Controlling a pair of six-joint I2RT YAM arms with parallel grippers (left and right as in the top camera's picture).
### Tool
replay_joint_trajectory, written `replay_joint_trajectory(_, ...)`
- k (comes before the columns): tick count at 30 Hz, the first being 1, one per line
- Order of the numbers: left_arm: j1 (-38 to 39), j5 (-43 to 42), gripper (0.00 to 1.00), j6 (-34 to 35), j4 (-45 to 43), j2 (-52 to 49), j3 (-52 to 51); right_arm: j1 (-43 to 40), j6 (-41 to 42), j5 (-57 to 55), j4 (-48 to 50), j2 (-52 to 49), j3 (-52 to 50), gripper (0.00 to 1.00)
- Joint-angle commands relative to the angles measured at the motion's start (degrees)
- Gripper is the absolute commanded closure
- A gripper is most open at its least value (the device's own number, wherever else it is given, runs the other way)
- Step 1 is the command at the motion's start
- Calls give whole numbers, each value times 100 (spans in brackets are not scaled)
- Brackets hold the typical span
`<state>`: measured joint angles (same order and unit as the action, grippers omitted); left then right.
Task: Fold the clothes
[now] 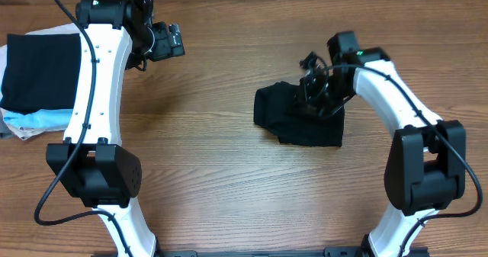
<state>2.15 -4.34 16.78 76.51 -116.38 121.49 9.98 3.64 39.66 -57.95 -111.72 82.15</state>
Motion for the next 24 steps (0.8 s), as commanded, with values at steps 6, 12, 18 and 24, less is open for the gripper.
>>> replay_joint_trajectory(6, 11, 46, 0, -4, -7, -15, 11, 358, 1193, 216, 1123, 144, -1401, 96)
replay_joint_trajectory(12, 11, 48, 0, -4, -4, -15, 11, 481, 1189, 295, 1473, 142, -1502, 96)
replay_joint_trajectory(18, 11, 48, 0, -4, -4, -15, 11, 367, 1117, 1703, 1753, 173, -1132, 96)
replay_joint_trajectory(24, 11, 48, 0, -4, -4, -15, 11, 258, 1119, 1641, 1825, 334, -514, 96)
